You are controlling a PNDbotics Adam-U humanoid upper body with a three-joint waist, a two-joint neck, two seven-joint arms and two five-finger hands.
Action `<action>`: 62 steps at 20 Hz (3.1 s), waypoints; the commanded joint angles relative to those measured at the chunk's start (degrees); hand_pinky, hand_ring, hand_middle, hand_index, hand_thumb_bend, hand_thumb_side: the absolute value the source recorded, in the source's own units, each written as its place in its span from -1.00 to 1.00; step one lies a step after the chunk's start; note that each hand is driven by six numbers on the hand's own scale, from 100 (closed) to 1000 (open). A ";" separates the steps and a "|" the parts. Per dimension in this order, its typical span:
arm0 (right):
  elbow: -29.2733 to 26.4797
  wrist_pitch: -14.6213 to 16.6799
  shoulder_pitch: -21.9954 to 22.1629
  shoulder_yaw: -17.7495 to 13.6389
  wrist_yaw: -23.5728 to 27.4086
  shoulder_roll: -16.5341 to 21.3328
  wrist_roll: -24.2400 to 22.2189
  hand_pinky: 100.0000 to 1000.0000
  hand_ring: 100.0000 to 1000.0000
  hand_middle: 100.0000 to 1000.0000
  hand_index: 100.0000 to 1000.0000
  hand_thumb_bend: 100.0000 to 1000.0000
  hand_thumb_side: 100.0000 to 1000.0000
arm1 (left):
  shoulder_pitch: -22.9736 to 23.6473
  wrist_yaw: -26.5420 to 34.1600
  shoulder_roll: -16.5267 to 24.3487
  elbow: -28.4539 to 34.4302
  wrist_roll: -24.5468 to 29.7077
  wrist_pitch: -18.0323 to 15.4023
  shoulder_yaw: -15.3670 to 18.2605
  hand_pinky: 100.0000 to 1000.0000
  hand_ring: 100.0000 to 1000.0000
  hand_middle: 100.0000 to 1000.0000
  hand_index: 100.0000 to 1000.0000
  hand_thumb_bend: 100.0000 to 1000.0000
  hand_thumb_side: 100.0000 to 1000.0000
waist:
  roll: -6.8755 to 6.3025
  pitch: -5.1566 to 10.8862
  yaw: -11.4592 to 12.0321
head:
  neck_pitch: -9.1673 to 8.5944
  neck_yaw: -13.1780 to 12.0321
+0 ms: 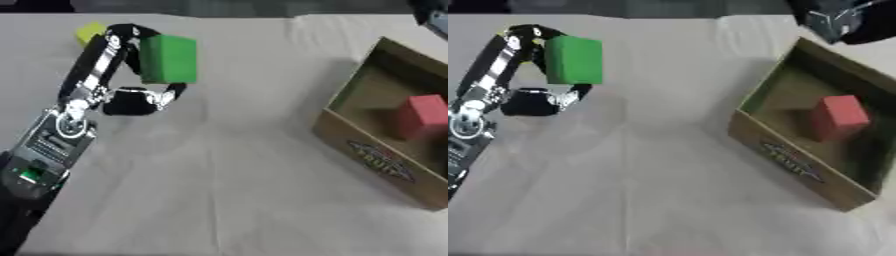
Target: Pick up the objects with one hand, pass them to the other hand, and then place them into the box on the other side of the table.
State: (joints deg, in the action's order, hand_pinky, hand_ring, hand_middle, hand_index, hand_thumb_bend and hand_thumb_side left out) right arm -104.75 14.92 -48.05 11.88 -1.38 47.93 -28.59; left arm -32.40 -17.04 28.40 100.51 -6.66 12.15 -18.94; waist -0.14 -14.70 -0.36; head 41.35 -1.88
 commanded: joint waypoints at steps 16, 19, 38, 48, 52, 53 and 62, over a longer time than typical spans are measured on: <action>7.26 2.91 -6.67 5.28 -4.45 -7.62 -8.98 0.87 0.60 0.57 0.71 -1.00 -0.65 | -0.81 -3.71 -1.76 0.40 -0.96 -1.44 0.05 -0.17 -0.29 -0.40 0.06 -1.00 -0.93 | 1.21 3.07 0.26 | 1.59 -0.12; 7.57 3.09 -6.78 5.32 -4.54 -7.83 -9.20 0.87 0.60 0.57 0.71 -1.00 -0.65 | -0.84 -3.89 -1.83 0.56 -0.86 -1.39 0.04 -0.17 -0.29 -0.40 0.06 -1.00 -0.93 | 1.21 3.07 0.28 | 1.61 -0.11; 16.34 3.84 -9.17 7.37 -7.10 -15.64 -13.61 0.96 0.62 0.58 0.73 -1.00 -0.27 | -0.64 -8.06 -5.78 1.35 -2.02 -4.63 -0.38 -0.19 -0.30 -0.43 0.02 -1.00 -0.94 | 1.25 3.70 1.54 | 2.77 0.82; 19.90 1.97 -10.49 7.90 -4.68 -16.90 -18.39 0.98 0.59 0.56 0.73 -1.00 -0.05 | -0.73 -9.40 -6.58 1.67 -1.60 -6.30 -1.39 -0.19 -0.30 -0.42 0.01 -1.00 -0.96 | 1.33 3.36 2.27 | 1.68 2.24; 20.92 1.44 -10.68 8.04 -4.84 -17.36 -18.90 0.99 0.59 0.55 0.73 -1.00 0.01 | -0.78 -10.65 -6.80 2.12 -1.49 -6.91 -1.67 -0.18 -0.30 -0.42 0.01 -1.00 -0.99 | 1.41 3.28 2.57 | 1.47 2.71; 21.18 1.27 -10.72 8.07 -4.86 -17.50 -18.99 0.99 0.58 0.54 0.72 -1.00 0.04 | -0.81 -10.95 -6.88 2.27 -1.52 -7.05 -1.73 -0.18 -0.30 -0.42 0.01 -1.00 -1.00 | 1.43 3.26 2.63 | 1.42 2.85; 21.84 -0.12 -11.39 8.51 -3.85 -18.24 -17.82 0.99 0.52 0.49 0.68 -1.00 -0.58 | -1.28 -12.40 -7.83 2.62 -1.96 -7.98 -2.38 -0.19 -0.30 -0.42 0.00 -1.00 -1.00 | 1.55 3.15 3.06 | 1.43 3.40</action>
State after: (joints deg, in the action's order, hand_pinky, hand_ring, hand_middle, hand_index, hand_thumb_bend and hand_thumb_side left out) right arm -82.55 14.96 -58.04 20.65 -5.59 29.03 -46.90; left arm -32.74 -28.99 20.44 102.05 -8.57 4.49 -21.42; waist 0.67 -13.40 2.66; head 43.21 1.34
